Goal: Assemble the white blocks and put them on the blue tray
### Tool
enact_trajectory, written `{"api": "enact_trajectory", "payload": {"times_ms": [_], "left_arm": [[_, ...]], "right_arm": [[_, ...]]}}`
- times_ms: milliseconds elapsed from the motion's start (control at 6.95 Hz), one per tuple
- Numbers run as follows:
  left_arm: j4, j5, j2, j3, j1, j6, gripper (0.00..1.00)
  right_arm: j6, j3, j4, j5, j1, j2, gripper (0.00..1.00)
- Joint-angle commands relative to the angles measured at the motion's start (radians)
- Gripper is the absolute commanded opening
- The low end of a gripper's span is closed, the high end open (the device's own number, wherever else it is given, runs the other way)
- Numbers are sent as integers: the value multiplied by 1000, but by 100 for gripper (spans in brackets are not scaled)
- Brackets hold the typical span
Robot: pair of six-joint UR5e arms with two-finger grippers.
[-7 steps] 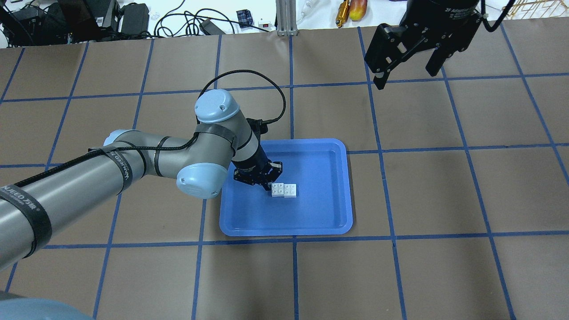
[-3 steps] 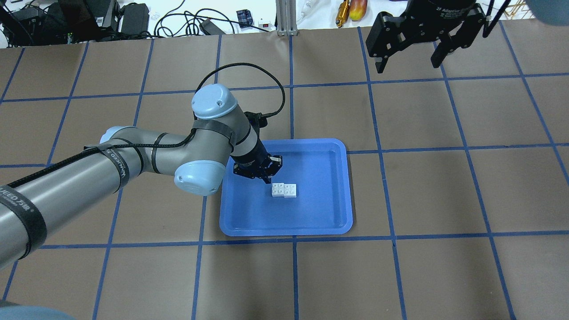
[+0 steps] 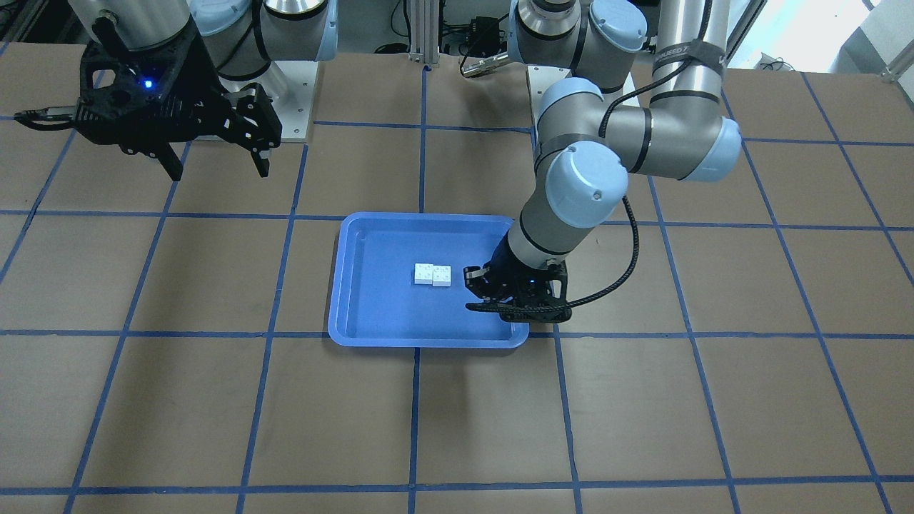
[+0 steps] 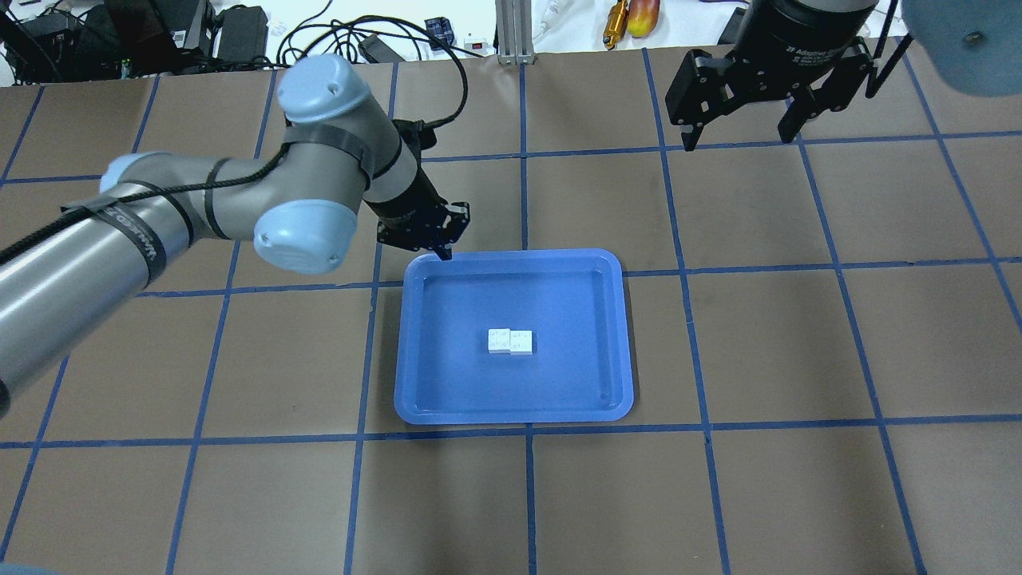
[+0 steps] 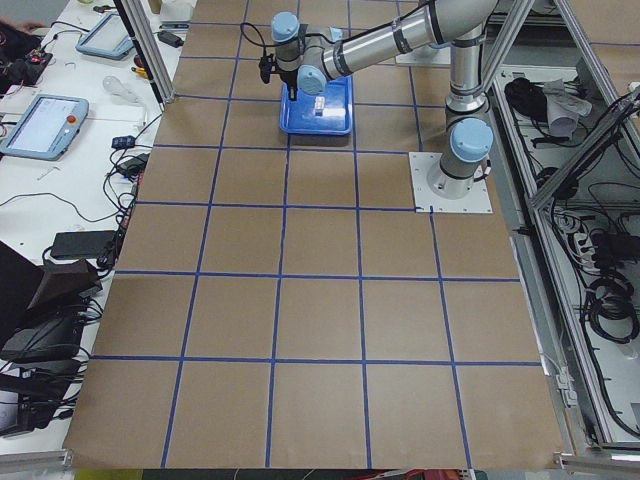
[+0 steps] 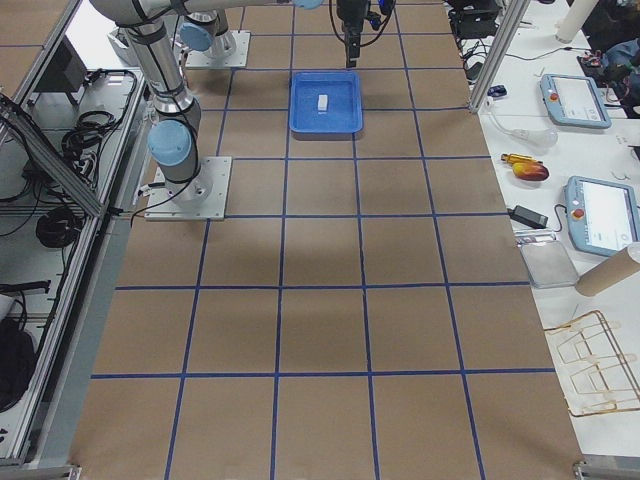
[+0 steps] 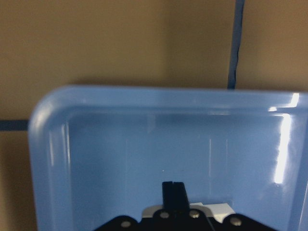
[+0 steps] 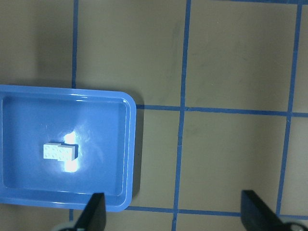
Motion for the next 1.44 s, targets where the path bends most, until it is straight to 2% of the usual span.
{"api": "enact_trajectory", "payload": {"times_ms": [0, 144, 432, 575, 719, 1007, 1295], "left_arm": [[-318, 140, 22, 257, 105, 201, 53], [-360, 197, 54, 283, 126, 204, 100], [-393, 195, 137, 326, 134, 207, 100], [-493, 196, 183, 362, 125, 207, 100], [-526, 186, 218, 351, 133, 213, 100], [-517, 177, 202, 345, 143, 219, 100], [-516, 180, 228, 319, 140, 224, 100]], "right_arm": [[1, 56, -92, -2, -2, -20, 100], [2, 54, -98, -27, 0, -25, 100], [66, 35, -97, -54, 6, -29, 100], [85, 28, -94, -49, 6, -29, 100], [91, 28, -84, -42, 6, -29, 100], [88, 27, -81, -55, 3, -29, 100], [88, 28, -78, -52, 3, -31, 100]]}}
